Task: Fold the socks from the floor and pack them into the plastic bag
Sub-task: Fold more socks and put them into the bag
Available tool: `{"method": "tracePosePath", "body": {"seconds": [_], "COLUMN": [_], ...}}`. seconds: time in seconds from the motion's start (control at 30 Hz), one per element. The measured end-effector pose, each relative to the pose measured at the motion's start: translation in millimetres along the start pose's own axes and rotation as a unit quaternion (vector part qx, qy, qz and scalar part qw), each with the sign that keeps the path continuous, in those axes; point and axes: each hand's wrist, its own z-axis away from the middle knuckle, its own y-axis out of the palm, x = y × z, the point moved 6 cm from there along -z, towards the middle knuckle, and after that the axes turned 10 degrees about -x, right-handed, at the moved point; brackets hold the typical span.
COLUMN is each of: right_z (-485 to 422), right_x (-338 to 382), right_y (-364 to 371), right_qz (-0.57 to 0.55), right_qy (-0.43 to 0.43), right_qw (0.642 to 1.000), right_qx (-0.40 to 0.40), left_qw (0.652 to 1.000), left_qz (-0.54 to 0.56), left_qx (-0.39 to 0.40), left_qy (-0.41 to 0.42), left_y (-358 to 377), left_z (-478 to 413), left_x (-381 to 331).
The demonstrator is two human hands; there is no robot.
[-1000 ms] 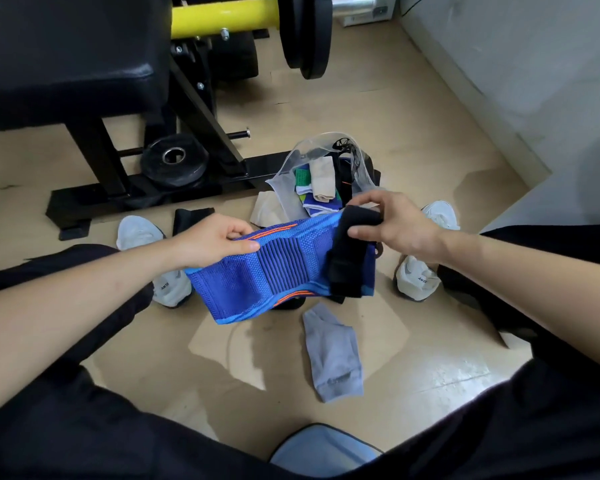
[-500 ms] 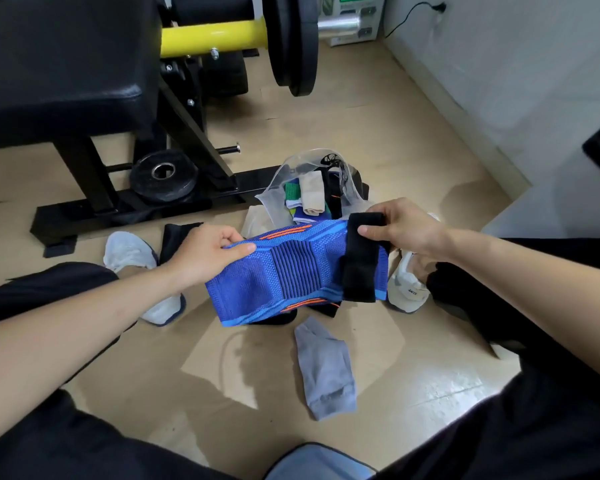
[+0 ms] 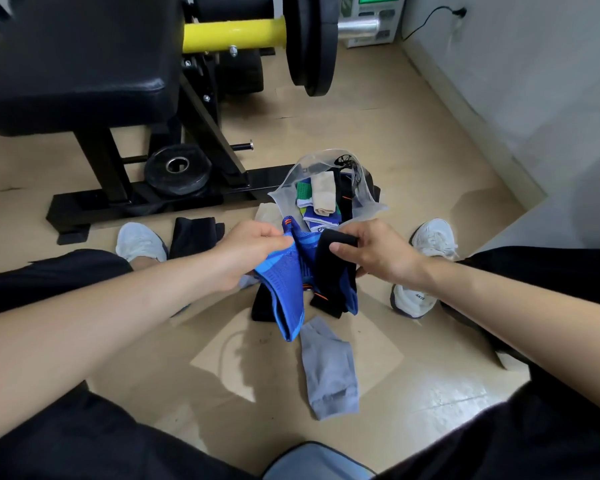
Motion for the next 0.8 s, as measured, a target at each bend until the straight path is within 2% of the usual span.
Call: {"method": "tracePosePath", "body": {"seconds": [0.1,0.27,0.43,0.5,0.6,0.7,0.8], "right_z": [3,12,15,15,10,6,5], "right_x": [3,11,15,15,13,10,10], "right_y": [10,26,29,28,23,10,3], "right_qz": [0.001,-0.093,-0.156,-0.149,-0.103,-0.069,-0.067], "right_qy": [0.0,0.016,0.023,0.01,-0.005,0.007,0.014], "right_qw": [1.0,0.994,0.985,0.986,0.993,0.998,0.998], "right_qx": [0.016,0.059,0.074,0.073,0.051,0.009,0.001], "left_qw": [0.998,0.985,0.977,0.98,0.994,0.998,0.994], "left_qz": [0.055,0.159,0.2,0.189,0.106,0.034,0.033], "left_qx": [0.008,0.012,0.026,0.044,0.035,-0.041,-0.089], "left_qy": [-0.036,-0.061,-0.07,-0.05,0.01,0.04,0.052], "left_y": [8,19,19,18,16,5,-1], "left_z": [10,24,26,27,27,22,20], "left_x": [-3,-13,-12,-13,-16,-13,-9]}}
